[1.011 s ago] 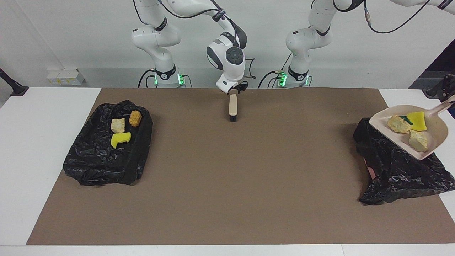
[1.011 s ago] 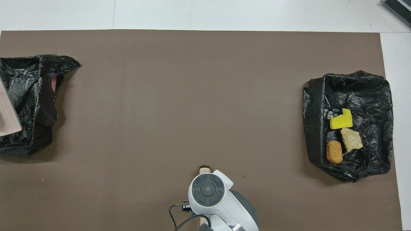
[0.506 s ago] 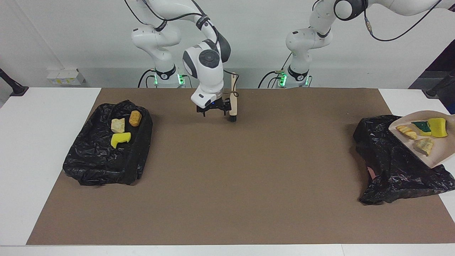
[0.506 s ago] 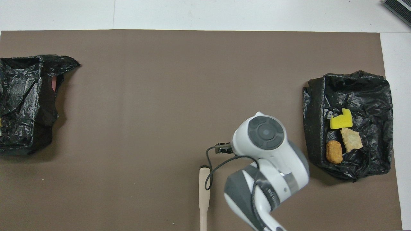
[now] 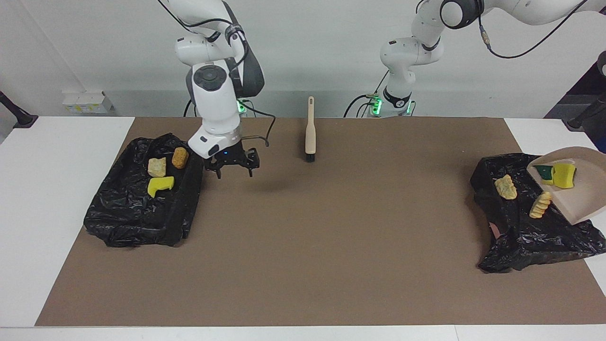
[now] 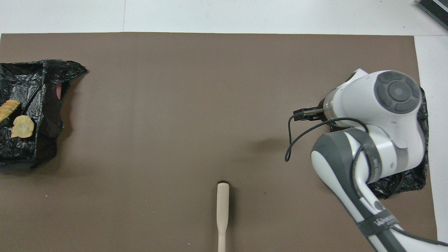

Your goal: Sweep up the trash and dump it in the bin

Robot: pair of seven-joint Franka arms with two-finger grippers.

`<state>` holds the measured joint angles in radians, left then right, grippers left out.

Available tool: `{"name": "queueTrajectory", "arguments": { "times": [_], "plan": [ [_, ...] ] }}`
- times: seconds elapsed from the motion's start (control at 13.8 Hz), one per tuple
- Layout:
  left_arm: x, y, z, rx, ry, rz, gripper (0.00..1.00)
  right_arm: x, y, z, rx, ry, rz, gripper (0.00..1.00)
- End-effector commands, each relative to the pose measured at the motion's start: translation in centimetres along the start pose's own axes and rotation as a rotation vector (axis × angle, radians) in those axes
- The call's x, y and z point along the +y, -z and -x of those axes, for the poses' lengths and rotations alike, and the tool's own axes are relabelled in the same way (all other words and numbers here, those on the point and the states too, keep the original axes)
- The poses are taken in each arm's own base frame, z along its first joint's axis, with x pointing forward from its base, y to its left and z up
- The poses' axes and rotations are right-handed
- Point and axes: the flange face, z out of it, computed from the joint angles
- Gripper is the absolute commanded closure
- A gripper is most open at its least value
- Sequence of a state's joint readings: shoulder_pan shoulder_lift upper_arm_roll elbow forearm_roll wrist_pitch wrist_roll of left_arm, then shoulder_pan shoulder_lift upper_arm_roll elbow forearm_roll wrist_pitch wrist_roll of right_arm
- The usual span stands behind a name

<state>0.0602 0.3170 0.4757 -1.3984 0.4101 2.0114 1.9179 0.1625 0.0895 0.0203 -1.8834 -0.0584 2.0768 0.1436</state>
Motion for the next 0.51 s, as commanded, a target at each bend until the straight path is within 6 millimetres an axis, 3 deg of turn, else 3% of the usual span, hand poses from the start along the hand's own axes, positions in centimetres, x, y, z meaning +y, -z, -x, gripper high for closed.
{"name": "queueTrajectory", "arguments": {
  "times": [0.0,0.07,0.43],
  "plan": [
    [-0.1,2.4,0.5,-0.065,-0.005,0.017,1.0,4.2,3.8,-0.9,0.021,0.034,0.027,0.0],
    [-0.5,3.8,0.3,-0.096,-0.019,0.011,1.0,5.9,5.4,-0.8,0.01,0.049,0.032,0.0],
    [-1.4,6.1,-1.1,-0.198,-0.071,0.028,1.0,12.6,14.4,1.3,-0.074,0.022,0.022,0.0]
  ]
}}
